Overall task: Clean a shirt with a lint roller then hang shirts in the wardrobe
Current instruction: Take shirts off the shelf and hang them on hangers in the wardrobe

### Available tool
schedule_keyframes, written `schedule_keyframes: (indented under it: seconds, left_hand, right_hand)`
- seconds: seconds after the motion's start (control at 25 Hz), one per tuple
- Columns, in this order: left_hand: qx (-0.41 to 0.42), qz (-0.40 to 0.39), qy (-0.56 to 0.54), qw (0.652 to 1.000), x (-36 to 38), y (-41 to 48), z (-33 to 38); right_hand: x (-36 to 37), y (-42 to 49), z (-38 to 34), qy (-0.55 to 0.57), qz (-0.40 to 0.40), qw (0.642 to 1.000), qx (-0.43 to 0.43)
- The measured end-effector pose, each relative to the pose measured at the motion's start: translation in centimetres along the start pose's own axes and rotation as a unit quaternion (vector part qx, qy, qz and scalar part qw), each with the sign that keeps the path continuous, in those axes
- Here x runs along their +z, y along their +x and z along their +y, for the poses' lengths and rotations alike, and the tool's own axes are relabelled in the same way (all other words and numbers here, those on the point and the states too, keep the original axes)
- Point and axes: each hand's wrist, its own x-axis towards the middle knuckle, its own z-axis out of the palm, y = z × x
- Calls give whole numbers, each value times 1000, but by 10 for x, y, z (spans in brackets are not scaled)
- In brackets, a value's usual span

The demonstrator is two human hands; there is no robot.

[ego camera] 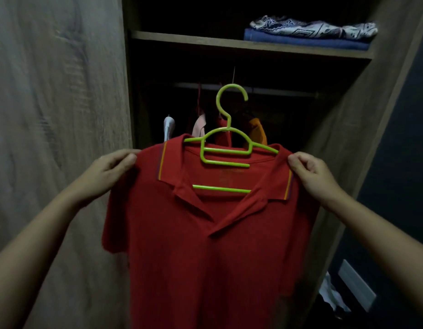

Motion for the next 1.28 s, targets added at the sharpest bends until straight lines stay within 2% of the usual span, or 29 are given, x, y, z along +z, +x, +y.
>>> schedule_keyframes:
  seconds: [0.16, 0.28, 0.36, 0.44, 0.52, 0.6, 0.64, 0.72, 0.8, 0.84, 0.92, 1.0, 1.12, 1.16, 1.28]
  left_hand:
    - [16, 67, -38, 997, 18, -5, -1]
    - [49, 28, 22, 998, 21, -4, 2]
    - [72, 10, 46, 996, 29, -2, 6]
    - [71, 17, 32, 997, 36, 1, 12]
    - [60, 32, 42, 997, 47, 3, 25]
    - [55, 48, 79, 994, 67, 2, 46]
    - [59, 55, 102, 992, 82, 1, 58]
    - [75, 68, 158, 982, 119, -2, 84]
    - [72, 77, 211, 972, 154, -2, 107]
    - [55, 78, 228, 969, 169, -1, 118]
    - [25, 57, 248, 967, 194, 3, 139]
    - [36, -2, 232, 972, 212, 10, 155]
    - [30, -119, 149, 981, 220, 35, 164]
    - [22, -118, 142, 983, 220, 46, 163]
    - [15, -31, 158, 987, 231, 100, 149]
  right_hand:
    - [2, 4, -18, -23, 2, 1000, -14]
    - [-1, 4, -18, -52, -3, 999, 8]
    - [-5, 1, -18, -120, 13, 991, 50]
    - [-9, -1, -22, -234, 39, 968, 78]
    - [-8, -2, -28, -334, 63, 940, 32]
    - [1, -4, -35, -291, 65, 954, -29]
    - [8, -5, -39, -248, 46, 967, -23]
    - [25, -3, -41, -161, -30, 982, 91]
    - [34, -1, -35, -72, -98, 968, 218]
    - [35, 1, -30, -38, -102, 962, 252]
    - [28, 5, -24, 28, -52, 955, 291]
    - [13, 10, -14, 72, -7, 940, 332]
    - [-8, 18, 4, 104, -5, 929, 355]
    - [-12, 21, 8, 106, 9, 928, 356]
    - [-26, 33, 26, 73, 26, 942, 326]
